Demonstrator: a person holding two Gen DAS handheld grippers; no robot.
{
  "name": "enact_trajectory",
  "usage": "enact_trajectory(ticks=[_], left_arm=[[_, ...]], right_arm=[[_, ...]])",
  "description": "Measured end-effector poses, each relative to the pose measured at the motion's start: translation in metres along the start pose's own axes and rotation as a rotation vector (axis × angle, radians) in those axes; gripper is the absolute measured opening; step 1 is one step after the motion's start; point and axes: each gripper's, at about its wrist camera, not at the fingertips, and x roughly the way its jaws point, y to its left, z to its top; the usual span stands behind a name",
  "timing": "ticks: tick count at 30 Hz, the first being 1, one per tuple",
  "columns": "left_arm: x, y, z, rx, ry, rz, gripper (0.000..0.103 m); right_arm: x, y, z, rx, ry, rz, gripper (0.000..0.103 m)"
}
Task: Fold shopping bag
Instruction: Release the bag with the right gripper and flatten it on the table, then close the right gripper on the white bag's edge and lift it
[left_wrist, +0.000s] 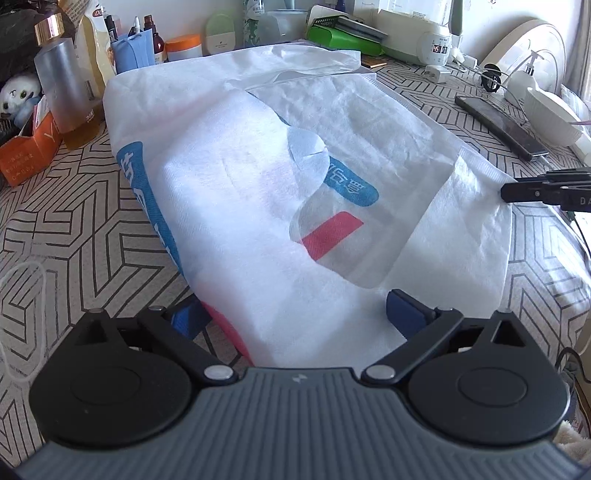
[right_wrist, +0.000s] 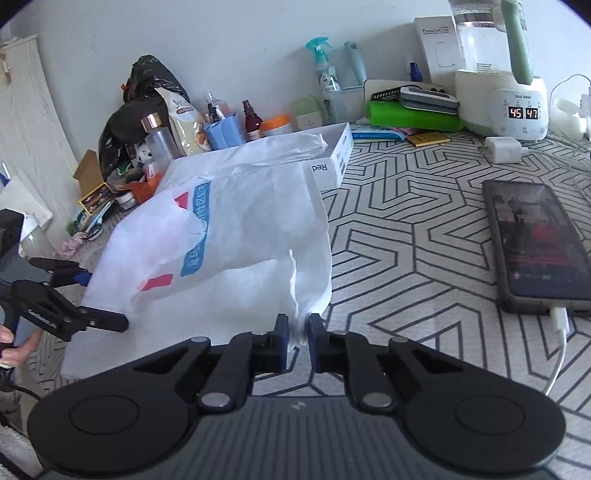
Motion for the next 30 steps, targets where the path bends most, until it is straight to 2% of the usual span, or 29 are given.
enact_trajectory(ticks=[3,5,6,8,9,10,13,15,19,21,25,28,30], left_arm=[[-0.005,0.005,-0.003,-0.018,0.000,-0.010,0.098],[-0.012,0.014,-0.006,-0.058,0.001,-0.055,0.097],[-0.016,0.020,-0.007,-0.092,-0.001,-0.094,0.093],[-0.024,0.030,-0.011,-0.157,-0.005,-0.152,0.079],[-0.027,0.034,-0.013,-0.183,-0.005,-0.170,0.061],[-0.030,0.038,-0.015,-0.205,0.000,-0.182,0.050],[-0.035,0.042,-0.023,-0.216,0.002,-0.170,0.042],[-0.038,0.039,-0.027,-0.203,-0.002,-0.147,0.038],[-0.041,0.032,-0.030,-0.157,-0.007,-0.101,0.037],[-0.041,0.031,-0.030,-0.149,-0.008,-0.090,0.034],[-0.042,0.037,-0.028,-0.157,-0.001,-0.104,0.034],[-0.041,0.039,-0.026,-0.158,0.006,-0.111,0.034],[-0.040,0.038,-0.024,-0.160,0.011,-0.115,0.034]], right_arm=[[-0.011,0.004,-0.005,0.052,-0.004,0.067,0.011],[-0.021,0.006,-0.008,0.087,-0.008,0.107,0.011],[-0.026,0.007,-0.009,0.104,-0.010,0.128,0.011],[-0.034,0.010,-0.013,0.133,-0.010,0.166,0.011],[-0.038,0.011,-0.014,0.145,-0.010,0.180,0.011],[-0.041,0.012,-0.016,0.151,-0.009,0.185,0.011],[-0.046,0.016,-0.023,0.166,-0.006,0.187,0.011],[-0.048,0.017,-0.030,0.184,-0.009,0.198,0.011],[-0.045,0.017,-0.044,0.211,-0.015,0.197,0.011],[-0.043,0.014,-0.050,0.230,-0.018,0.200,0.016],[-0.042,0.006,-0.057,0.270,-0.036,0.218,0.023],[-0.039,0.001,-0.060,0.282,-0.040,0.245,0.033],[-0.032,-0.001,-0.061,0.289,-0.046,0.268,0.032]])
